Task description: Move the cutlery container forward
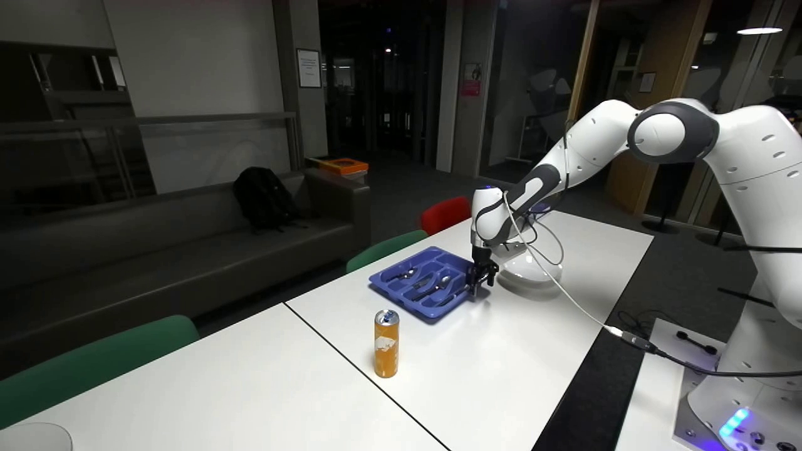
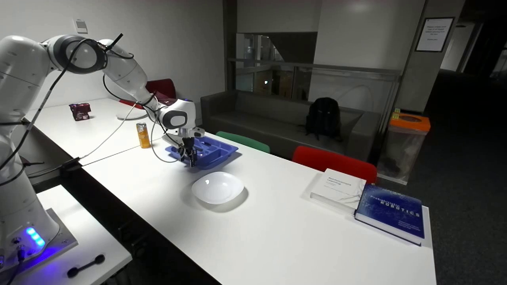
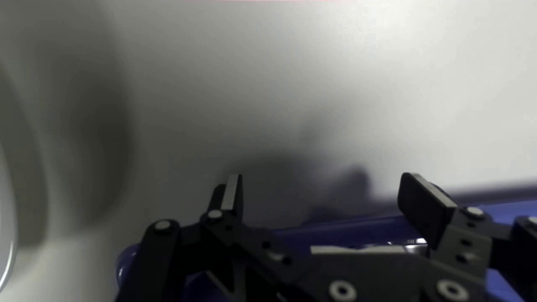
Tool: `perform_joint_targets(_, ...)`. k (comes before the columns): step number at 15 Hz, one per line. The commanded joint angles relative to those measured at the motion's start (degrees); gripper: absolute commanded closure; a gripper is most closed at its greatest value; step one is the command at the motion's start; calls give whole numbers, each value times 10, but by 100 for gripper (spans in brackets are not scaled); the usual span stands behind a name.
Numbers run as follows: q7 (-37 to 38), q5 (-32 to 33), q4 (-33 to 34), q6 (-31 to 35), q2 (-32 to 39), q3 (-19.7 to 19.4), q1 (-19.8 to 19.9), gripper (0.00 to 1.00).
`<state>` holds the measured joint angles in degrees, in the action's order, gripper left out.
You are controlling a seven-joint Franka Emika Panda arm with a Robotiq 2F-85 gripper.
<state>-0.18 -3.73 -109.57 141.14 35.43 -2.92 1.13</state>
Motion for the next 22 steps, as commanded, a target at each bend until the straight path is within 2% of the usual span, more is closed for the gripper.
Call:
perform_joint_targets(1, -2, 10, -5, 5, -8, 4, 7, 0)
perform_joint_targets(4, 0, 20, -38, 6, -32, -1, 1, 0)
perform_joint_targets(9, 7, 71, -106, 48, -89, -14, -14, 0)
perform_joint_targets(12, 4, 78, -170, 68, -150, -6, -10, 0)
perform_joint_targets(14, 9, 60, -232, 103, -209, 2, -4, 0)
perform_joint_targets(18, 19, 41, -342, 226, -311, 13, -5, 0)
perform_joint_targets(22, -3, -41, -429, 295, -406, 46, -10, 0)
